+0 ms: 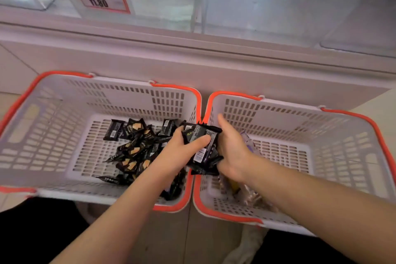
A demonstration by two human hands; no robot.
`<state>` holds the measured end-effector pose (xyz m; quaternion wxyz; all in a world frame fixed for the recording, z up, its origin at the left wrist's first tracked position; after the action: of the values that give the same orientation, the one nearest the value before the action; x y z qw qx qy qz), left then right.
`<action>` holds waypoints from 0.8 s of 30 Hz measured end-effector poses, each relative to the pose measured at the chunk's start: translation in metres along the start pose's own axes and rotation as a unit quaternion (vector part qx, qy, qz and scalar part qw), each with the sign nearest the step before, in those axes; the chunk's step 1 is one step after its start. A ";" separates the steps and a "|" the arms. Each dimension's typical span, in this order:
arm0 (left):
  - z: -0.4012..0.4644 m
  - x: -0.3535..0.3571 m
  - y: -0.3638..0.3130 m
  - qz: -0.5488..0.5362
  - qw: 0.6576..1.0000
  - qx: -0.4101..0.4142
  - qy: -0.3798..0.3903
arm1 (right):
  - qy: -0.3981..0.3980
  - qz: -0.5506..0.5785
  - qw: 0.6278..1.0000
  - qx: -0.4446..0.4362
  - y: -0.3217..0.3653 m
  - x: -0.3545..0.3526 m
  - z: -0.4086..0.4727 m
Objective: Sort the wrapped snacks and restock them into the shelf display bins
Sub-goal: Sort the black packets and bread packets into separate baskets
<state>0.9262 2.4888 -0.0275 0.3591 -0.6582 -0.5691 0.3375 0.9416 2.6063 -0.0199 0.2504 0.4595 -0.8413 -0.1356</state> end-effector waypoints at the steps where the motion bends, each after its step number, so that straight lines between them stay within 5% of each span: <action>1: -0.001 -0.008 -0.001 0.015 1.000 0.003 0.000 | 0.003 0.008 1.000 0.001 -0.004 0.005 0.000; 10: -0.006 -0.078 0.044 0.013 0.993 -0.058 -0.104 | -0.090 -0.118 0.987 -0.068 -0.065 0.049 0.010; 14: -0.002 -0.113 0.064 0.023 0.976 -0.060 -0.210 | -0.146 -0.345 0.895 -0.244 -0.068 0.060 0.012; 16: 0.000 -0.121 0.064 0.113 0.960 0.007 -0.256 | -0.140 -0.421 0.847 -0.294 -0.066 0.056 0.014; 20: 0.003 -0.095 0.052 0.362 0.895 0.181 -0.187 | -0.154 -0.469 0.788 -0.368 -0.055 0.030 0.014; 24: 0.001 -0.044 0.032 0.327 0.909 0.235 -0.109 | -0.212 -0.466 0.742 -0.433 -0.035 -0.022 0.011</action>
<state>0.9360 2.4427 -0.0545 0.3090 -0.6629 -0.2621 0.6297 0.9702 2.6056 -0.0523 0.1426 0.5960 -0.4041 -0.6791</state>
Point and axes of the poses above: each hand's wrist, its own z-axis towards the middle knuckle, its own x-axis out of the palm, y = z × x, the point moved 3 cm from there along z, towards the middle knuckle, and after that the axes turned 13 degrees about -y, right-handed, at the moved point
